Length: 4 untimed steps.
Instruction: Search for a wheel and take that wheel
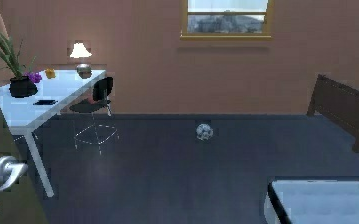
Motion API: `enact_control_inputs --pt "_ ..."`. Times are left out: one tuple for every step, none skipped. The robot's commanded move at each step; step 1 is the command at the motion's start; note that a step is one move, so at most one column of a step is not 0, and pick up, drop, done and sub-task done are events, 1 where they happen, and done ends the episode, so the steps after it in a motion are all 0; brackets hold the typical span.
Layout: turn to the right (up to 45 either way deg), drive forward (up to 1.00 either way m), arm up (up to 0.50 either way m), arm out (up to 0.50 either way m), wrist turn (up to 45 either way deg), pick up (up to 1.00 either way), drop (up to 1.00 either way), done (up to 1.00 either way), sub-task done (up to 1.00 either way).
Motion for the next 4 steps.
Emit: enact_control_inputs --pt "0.0 0.0 0.0 0.0 30.0 0.0 0.0 0.0 0.0" --pt "0.0 0.0 -0.3 0.0 0.0 0.0 0.0 0.0 0.0" --pt "0.0 0.0 0.0 0.0 0.0 1.0 0.0 0.0 0.0" --pt "0.0 0.0 0.1 0.0 0.0 0.0 0.0 0.0 0.0"
